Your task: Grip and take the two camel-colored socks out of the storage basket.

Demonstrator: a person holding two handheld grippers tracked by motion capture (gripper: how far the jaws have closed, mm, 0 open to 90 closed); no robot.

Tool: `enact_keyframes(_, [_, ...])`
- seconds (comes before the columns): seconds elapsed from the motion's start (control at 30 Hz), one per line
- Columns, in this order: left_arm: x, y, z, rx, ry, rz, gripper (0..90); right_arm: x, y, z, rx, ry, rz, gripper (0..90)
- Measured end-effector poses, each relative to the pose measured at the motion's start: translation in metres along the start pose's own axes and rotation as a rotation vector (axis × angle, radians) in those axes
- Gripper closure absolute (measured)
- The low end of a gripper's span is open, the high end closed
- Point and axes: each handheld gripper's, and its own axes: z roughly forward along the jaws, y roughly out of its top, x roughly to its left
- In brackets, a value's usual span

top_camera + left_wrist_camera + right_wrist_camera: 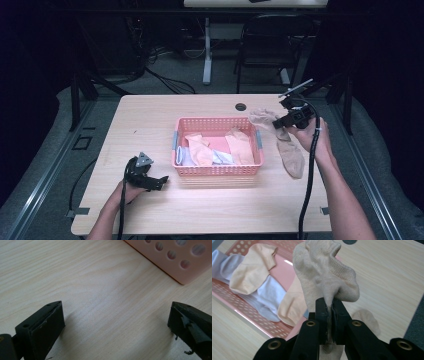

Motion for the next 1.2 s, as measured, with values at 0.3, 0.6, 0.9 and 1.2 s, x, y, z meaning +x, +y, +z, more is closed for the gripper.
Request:
enact_keyframes(0.3, [0.000, 0.000, 0.000, 0.001, -0.002, -0.002, 0.6, -0.029, -0.027, -0.007, 0.001, -0.053, 0.068, 85.0])
enact_keyframes(0.6, [0.000, 0.000, 0.000, -0.001, -0.001, -0.002, 0.6, -0.051, -0.054, 0.005, 0.046, -0.096, 0.123, 85.1])
enact_keyframes(0.9, [0.000, 0.000, 0.000, 0.000, -0.002, -0.002, 0.6, -0.067, -0.074, 0.042, 0.133, -0.078, 0.180, 85.1])
enact_keyframes(1.2, [0.000, 0.000, 0.000, -0.001, -0.001, -0.002, 0.5, -0.072, -0.089, 0.088, 0.165, -0.050, 0.218, 56.5])
